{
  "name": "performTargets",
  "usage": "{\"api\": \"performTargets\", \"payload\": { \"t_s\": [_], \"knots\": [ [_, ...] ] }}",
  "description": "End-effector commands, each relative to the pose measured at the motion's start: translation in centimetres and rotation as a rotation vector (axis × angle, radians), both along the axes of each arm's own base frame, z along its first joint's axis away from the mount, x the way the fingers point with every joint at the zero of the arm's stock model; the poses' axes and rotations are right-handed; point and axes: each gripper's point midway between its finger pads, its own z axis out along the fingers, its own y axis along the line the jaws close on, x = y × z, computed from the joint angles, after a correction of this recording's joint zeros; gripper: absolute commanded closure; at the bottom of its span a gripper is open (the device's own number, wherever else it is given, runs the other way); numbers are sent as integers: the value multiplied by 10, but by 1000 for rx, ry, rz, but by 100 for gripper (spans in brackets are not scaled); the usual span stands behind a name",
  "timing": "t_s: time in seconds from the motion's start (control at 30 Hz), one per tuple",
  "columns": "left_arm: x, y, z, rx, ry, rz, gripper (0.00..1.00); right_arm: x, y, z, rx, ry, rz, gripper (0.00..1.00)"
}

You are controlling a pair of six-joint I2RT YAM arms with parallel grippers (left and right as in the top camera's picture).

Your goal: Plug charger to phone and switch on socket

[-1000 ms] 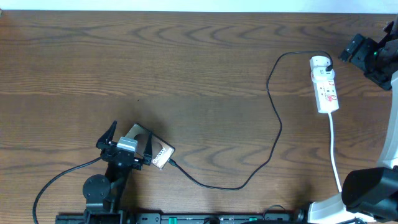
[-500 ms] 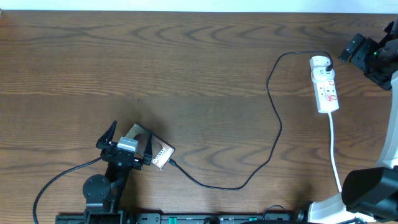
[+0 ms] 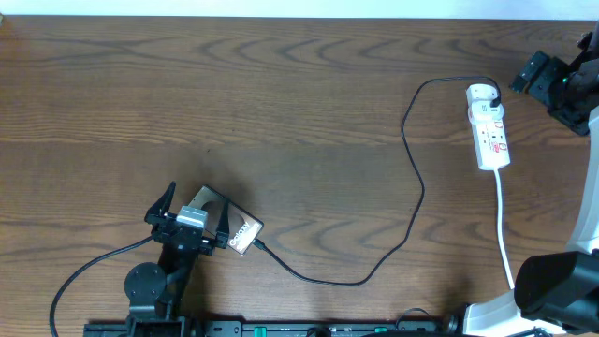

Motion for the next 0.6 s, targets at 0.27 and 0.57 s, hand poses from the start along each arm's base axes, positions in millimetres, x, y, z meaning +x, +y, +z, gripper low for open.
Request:
{"api": "performTargets", "payload": {
  "t_s": [0.27,0.57],
  "knots": [
    [-1,1,-16,8,49,3,5,22,15,-1,-34,-163,21,1],
    [-1,1,-16,8,49,3,5,28,82,-24,-167,-646,135,1]
  ]
}}
